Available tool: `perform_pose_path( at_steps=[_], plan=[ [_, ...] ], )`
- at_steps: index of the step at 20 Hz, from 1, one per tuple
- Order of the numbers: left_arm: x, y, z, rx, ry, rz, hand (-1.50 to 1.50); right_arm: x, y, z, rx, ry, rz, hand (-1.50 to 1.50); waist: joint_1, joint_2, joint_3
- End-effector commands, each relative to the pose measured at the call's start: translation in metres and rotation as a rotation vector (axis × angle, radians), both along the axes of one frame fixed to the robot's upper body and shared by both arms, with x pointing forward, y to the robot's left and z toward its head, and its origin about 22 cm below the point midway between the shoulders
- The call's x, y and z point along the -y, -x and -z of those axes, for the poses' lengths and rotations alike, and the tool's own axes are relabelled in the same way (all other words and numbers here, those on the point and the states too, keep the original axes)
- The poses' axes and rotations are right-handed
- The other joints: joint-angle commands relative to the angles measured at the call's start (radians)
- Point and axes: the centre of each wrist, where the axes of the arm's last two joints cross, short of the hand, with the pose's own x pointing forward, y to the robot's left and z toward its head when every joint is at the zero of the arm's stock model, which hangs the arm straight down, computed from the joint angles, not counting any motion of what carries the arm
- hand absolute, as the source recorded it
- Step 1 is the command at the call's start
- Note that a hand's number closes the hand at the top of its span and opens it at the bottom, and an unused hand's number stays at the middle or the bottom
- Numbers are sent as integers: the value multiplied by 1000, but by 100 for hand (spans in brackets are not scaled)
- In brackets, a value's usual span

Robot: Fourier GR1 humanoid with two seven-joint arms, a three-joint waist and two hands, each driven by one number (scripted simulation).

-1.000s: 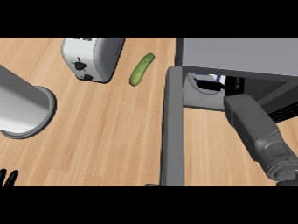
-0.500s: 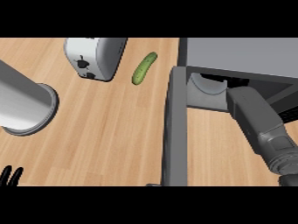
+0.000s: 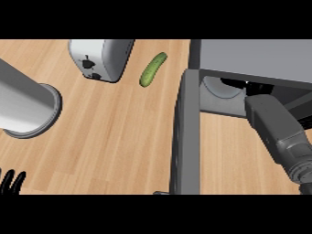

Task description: Pick up the milk, place it into the microwave and close the microwave

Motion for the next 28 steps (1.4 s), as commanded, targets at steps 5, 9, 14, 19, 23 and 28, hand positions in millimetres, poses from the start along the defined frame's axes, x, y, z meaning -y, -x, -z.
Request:
perform_pose_path(
  at_steps=[5, 9, 14, 19, 23, 28],
  plan=[
    [1, -10, -5, 23, -27, 25, -150, 40, 37, 44, -181, 204, 331, -150, 34, 22, -3],
    [0, -9, -1, 0, -30, 35, -150, -6, 5, 11, -158, 235, -49, -150, 51, -1, 7],
    [6, -16, 2, 11, -7, 17, -150, -35, -1, 5, -171, 201, -177, -150, 33, -6, 7],
    [-1, -19, 0, 23, -32, 9, -150, -49, 1, 9, -200, 168, -240, -150, 23, -6, 8],
    [-2, -17, -1, 36, -36, 20, -150, -71, 4, 14, -215, 109, -316, -150, 27, -10, 8],
    [-2, -15, 0, 25, -38, 21, -150, -79, 4, 11, -144, -57, -379, -150, -7, -18, 10]
  ],
)
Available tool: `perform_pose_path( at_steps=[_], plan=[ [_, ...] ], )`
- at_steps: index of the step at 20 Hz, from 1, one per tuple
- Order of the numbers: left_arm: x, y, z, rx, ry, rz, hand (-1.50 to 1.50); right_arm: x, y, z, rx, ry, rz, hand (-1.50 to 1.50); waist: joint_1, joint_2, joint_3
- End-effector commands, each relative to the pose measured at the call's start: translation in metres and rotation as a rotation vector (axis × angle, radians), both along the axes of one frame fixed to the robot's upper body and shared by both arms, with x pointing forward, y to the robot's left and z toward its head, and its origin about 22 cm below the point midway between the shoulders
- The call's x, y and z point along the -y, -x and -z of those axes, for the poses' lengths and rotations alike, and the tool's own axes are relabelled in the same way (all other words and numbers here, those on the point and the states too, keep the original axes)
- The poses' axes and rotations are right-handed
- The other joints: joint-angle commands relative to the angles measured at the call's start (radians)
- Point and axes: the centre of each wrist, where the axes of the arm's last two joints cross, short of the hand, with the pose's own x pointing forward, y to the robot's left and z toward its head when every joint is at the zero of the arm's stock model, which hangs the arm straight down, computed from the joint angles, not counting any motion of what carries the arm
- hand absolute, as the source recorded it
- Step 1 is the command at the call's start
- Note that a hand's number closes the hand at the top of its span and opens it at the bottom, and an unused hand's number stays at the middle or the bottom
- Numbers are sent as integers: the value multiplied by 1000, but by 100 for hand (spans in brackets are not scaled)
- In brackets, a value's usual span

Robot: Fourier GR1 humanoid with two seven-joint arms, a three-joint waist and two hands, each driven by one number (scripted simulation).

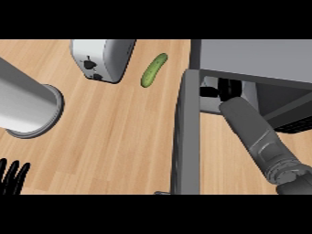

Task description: Pick up the milk, place it into the microwave and close the microwave

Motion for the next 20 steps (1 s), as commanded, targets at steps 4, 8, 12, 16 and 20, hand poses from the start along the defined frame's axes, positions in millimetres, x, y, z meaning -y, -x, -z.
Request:
perform_pose_path(
  at_steps=[4, 8, 12, 16, 20],
  plan=[
    [-2, 6, 0, -3, -7, -9, -150, -8, 7, 10, 9, -267, -87, -150, -41, -21, 2],
    [0, 15, 2, -6, 6, 0, -150, -2, 18, 25, 9, -389, -136, -150, -47, -28, 1],
    [5, 14, 1, -9, 2, -23, -150, -6, 30, 41, -16, -470, -201, -150, -69, -36, -1],
    [6, 19, 2, -20, 2, -20, -150, 7, 53, 68, 3, -520, -215, -150, -90, -45, -3],
    [10, 31, -1, -56, 0, -34, -150, 1, 73, 89, 19, -551, -227, -150, -118, -60, -5]
  ],
)
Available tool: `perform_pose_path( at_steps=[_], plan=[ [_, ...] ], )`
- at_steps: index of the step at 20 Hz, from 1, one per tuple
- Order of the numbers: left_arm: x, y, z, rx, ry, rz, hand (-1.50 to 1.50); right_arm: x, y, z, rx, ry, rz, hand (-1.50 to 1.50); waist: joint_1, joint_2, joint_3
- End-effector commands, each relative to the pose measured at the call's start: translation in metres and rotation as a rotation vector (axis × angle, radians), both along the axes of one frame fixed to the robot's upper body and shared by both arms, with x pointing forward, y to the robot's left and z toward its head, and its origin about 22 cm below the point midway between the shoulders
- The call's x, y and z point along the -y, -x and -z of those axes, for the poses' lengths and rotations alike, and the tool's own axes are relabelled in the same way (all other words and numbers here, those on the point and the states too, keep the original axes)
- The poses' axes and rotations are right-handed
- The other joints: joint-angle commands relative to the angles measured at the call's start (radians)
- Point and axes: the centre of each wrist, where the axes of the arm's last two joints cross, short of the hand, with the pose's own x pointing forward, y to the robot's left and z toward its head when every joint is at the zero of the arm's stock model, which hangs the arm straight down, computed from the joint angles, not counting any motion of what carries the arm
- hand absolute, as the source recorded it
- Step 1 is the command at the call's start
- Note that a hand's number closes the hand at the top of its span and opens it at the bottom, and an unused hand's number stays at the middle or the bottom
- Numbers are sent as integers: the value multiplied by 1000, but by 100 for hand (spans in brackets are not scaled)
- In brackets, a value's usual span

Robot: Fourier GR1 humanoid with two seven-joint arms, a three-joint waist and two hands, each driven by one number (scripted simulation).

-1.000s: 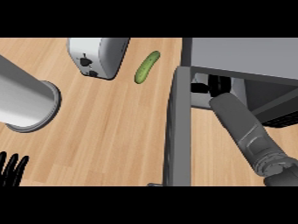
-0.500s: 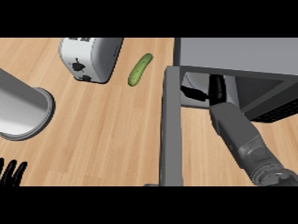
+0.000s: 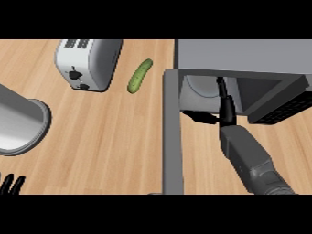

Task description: Pick up the milk, place it into the microwave and close the microwave

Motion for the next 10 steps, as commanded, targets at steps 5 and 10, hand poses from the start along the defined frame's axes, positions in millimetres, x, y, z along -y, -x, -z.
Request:
perform_pose_path(
  at_steps=[5, 10],
  plan=[
    [8, -4, 0, -22, -5, -12, -150, 10, 40, 39, 22, -88, -84, -150, -32, -14, -2],
    [0, -2, -7, -61, -43, 39, -150, 3, 64, 56, 8, -181, -160, -150, -55, -24, -3]
  ],
)
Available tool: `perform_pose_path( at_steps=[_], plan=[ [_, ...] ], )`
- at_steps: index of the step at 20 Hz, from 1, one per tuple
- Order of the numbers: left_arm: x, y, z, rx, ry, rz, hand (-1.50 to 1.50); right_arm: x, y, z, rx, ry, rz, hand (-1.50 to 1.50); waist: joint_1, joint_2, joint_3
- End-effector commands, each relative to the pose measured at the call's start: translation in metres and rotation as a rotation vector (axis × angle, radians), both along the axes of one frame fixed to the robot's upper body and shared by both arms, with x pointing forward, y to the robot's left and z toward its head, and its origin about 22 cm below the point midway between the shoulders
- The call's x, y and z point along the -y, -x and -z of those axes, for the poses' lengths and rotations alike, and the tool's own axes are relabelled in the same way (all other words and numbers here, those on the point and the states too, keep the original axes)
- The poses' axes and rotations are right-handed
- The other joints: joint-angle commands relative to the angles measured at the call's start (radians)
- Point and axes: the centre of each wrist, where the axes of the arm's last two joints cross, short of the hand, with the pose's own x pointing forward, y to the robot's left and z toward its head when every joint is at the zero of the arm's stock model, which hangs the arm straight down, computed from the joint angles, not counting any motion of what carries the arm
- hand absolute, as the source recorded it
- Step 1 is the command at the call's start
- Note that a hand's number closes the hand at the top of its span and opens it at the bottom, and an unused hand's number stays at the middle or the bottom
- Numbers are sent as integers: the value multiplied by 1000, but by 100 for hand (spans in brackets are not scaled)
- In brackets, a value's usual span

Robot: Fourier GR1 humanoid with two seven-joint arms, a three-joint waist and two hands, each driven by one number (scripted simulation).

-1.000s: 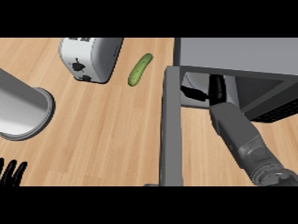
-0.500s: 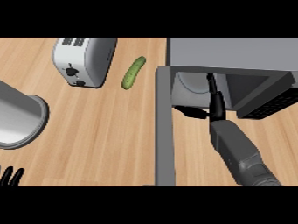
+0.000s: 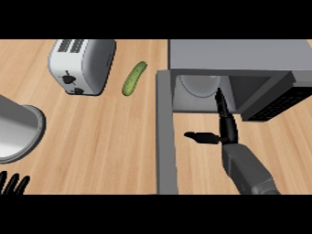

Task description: Pick up the milk, place it into the microwave and close the microwave

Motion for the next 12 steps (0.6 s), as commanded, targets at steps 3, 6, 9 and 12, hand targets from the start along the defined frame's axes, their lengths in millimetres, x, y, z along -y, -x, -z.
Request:
perform_pose_path(
  at_steps=[3, 6, 9, 12],
  plan=[
    [18, -5, 4, -24, -42, 54, -150, 16, 22, 14, 1, -37, -87, -150, -13, -6, -1],
    [22, 1, 9, -44, -39, 53, -150, 32, 48, 26, 9, -46, -57, -150, -31, -14, -2],
    [24, -10, 6, -53, -23, 94, -150, 68, 47, 16, 5, -23, -15, -150, -25, -10, -2],
    [25, -29, 19, -55, -30, 186, -150, 84, 69, 20, 22, -17, 6, -150, -35, -10, -3]
  ],
)
